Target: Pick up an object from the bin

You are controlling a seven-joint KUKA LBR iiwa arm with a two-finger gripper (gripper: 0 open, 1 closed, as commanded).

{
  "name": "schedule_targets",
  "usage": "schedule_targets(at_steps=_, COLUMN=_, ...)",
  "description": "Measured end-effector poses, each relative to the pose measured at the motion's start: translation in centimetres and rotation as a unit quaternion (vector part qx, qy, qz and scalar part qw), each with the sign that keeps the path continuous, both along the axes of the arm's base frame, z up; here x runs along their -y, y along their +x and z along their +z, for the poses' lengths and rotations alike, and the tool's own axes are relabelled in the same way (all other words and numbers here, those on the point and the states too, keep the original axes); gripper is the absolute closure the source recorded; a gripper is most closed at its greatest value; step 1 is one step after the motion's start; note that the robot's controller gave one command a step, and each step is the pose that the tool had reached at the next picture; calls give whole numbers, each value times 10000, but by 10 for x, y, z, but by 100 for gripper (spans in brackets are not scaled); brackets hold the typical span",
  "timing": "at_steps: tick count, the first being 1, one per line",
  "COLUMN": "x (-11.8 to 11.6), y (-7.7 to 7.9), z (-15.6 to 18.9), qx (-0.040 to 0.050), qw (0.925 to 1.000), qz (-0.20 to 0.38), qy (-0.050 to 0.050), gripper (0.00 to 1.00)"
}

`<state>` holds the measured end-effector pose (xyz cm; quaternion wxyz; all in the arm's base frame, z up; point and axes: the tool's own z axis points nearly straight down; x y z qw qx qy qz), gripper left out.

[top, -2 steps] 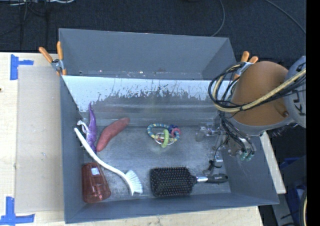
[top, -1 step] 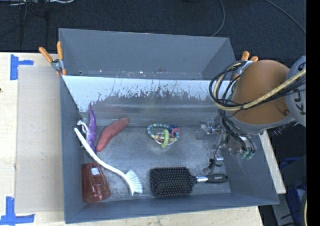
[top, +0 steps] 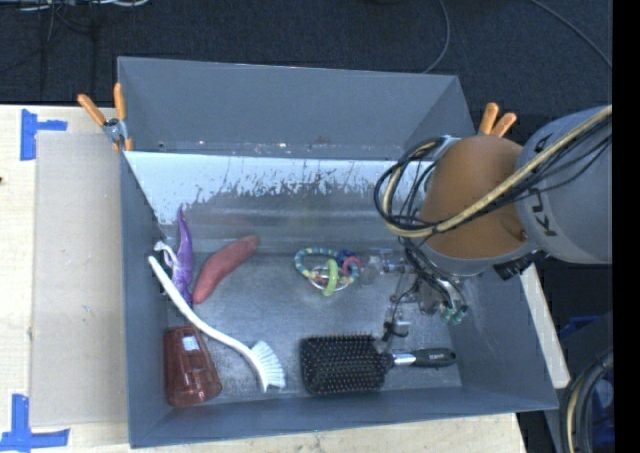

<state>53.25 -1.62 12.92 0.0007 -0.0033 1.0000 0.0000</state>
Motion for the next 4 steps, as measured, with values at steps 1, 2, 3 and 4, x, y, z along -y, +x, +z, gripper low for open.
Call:
schedule_targets(at_steps=1, x=-53, y=-20, z=-27, qx=-37, qw=10000, qz=52, qy=0, gripper=0)
schedule_targets(at_steps=2, x=-67, y=-23, z=-31, qx=-14, qw=10000, qz=68, qy=7, gripper=0)
schedule_targets(at_steps=3, x=-60, y=-32, z=10, qx=-74, qw=9974, qz=712, qy=2, gripper=0)
schedule_targets(at_steps=4, x=-65, y=-26, z=9, qx=45, qw=9975, qz=709, qy=6, gripper=0)
